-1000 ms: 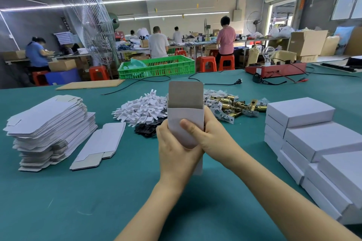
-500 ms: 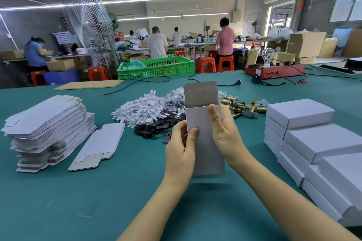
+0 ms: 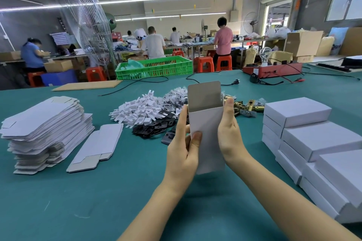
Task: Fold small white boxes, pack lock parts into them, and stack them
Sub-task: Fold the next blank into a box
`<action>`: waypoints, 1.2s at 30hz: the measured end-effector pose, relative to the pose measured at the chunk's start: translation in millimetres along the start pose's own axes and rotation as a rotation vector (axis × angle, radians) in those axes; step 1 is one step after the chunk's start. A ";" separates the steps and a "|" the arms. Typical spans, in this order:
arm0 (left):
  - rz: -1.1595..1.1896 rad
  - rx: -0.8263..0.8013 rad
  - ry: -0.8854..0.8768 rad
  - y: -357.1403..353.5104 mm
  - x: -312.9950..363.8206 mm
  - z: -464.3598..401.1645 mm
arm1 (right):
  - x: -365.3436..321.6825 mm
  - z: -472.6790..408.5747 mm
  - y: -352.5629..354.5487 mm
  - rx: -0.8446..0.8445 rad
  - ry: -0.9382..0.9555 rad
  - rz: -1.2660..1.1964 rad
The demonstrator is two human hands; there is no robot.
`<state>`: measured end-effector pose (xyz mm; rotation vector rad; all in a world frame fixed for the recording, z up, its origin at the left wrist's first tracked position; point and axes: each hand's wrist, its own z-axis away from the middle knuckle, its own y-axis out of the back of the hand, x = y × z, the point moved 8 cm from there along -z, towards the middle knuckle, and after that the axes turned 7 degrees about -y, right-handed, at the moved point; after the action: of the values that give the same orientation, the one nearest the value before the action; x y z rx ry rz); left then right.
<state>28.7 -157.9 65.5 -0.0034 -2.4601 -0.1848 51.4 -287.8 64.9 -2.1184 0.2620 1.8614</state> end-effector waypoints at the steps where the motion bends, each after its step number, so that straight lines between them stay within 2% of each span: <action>1: 0.007 -0.010 0.007 -0.1 0.2 -0.8 | 0.6 -1.5 -0.1 -0.014 -0.002 -0.003; 5: 0.077 -0.009 0.119 1.3 -4.0 -5.3 | 3.7 -4.9 -4.9 -0.080 -0.011 -0.012; 8: 0.218 0.026 0.211 -0.7 -4.6 -8.1 | 5.3 -5.5 -7.4 -0.100 -0.015 -0.024; 16: 0.486 0.288 0.460 16.8 -8.9 -22.5 | 7.2 4.8 -23.6 -0.166 -0.005 -0.022; 20: 0.687 0.314 0.571 17.8 -9.9 -26.0 | 4.4 9.0 -29.6 -0.208 -0.002 -0.042; 26: 0.722 0.220 0.563 11.9 -1.6 -31.2 | 12.8 4.3 -26.8 -0.179 -0.046 -0.021; 36: 0.678 0.188 0.528 9.6 -1.2 -29.8 | 9.4 2.6 -20.2 -0.181 -0.101 0.067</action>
<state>48.6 -152.3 88.9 -0.6163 -1.8191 0.3059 57.1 -267.3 57.5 -2.1452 0.1477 2.0961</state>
